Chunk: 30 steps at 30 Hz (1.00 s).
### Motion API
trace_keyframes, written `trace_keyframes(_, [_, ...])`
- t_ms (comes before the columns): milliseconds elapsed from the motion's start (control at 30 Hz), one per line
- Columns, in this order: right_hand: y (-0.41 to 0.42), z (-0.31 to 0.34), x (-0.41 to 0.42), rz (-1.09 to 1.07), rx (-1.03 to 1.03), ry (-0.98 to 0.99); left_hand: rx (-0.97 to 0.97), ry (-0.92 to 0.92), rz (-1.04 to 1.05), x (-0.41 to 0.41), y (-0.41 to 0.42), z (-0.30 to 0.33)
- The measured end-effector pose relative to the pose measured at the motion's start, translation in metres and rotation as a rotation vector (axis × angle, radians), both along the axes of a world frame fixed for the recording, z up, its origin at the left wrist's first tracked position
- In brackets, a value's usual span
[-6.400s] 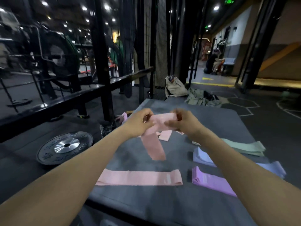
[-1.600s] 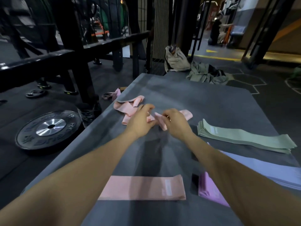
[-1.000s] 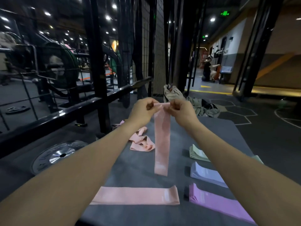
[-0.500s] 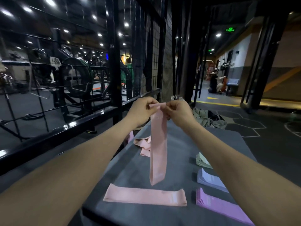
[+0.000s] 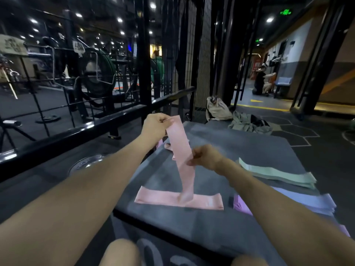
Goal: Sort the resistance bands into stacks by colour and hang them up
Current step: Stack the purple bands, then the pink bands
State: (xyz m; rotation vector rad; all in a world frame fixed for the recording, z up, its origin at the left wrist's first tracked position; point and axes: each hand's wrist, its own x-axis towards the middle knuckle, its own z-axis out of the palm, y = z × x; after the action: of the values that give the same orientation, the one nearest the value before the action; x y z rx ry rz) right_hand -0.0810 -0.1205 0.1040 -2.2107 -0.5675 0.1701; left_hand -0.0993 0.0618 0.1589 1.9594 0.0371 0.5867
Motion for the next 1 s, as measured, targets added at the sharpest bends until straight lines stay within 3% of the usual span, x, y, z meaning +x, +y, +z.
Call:
trace_keyframes(233, [-0.017,-0.032,-0.006,0.052,0.167,0.15,-0.36,0.192,0.158,-0.002,0.027,-0.061])
trace_keyframes(433, [-0.04,-0.046,-0.009,0.135,-0.014,0.276,-0.628,0.227,0.318,0.0,0.035,-0.082])
trace_keyframes(600, [-0.061,-0.066,-0.006,0.033,-0.254,0.294,-0.627,0.245,0.418,0.003,0.049,-0.1])
trace_keyframes(833, [-0.076,-0.089,0.001,-0.335,0.077,0.433,-0.372,0.368,0.468,-0.007,0.047,-0.136])
trace_keyframes(1000, [-0.072,-0.107,0.009,-0.625,-0.071,0.256,-0.265,0.535,0.452,-0.003,0.06,-0.177])
